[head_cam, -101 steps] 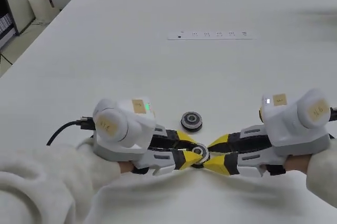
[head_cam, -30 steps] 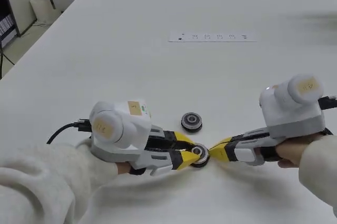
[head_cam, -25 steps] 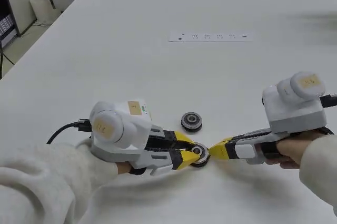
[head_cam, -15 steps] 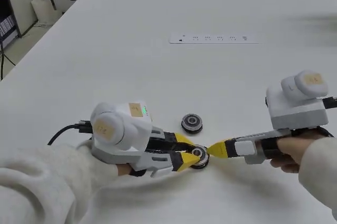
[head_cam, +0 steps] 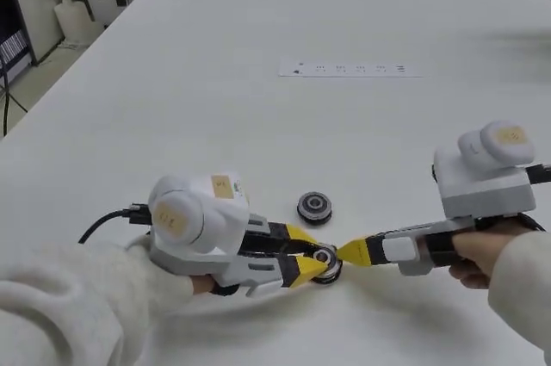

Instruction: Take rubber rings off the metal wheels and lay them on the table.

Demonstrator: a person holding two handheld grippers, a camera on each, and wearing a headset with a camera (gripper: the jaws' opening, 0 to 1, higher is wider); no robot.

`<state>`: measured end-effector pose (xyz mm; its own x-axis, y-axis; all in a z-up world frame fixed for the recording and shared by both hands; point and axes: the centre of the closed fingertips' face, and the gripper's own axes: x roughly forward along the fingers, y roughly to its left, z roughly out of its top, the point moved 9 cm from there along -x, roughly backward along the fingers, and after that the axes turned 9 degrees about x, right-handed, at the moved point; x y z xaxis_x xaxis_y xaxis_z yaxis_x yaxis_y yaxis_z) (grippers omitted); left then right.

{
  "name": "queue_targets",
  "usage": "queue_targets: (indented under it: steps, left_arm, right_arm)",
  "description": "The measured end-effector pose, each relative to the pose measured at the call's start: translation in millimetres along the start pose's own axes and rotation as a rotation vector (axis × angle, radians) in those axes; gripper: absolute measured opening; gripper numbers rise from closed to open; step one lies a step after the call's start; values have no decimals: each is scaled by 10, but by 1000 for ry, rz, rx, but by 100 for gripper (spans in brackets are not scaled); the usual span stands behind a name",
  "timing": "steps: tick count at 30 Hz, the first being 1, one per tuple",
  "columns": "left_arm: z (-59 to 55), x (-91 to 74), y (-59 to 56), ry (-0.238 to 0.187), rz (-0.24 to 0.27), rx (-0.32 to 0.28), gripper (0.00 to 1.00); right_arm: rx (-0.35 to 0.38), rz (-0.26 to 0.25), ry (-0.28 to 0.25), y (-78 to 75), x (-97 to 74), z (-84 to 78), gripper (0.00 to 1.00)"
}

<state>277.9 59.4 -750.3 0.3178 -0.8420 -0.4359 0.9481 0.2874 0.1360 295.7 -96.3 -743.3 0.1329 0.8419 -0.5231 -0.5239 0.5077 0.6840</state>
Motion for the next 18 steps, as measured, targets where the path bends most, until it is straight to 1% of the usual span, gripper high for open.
queue_targets:
  steps: [18]
  left_arm:
    - [-10, -5, -3, -9, -1, -1, 13]
  right_arm:
    - [5, 6, 5, 12, 8, 17, 0]
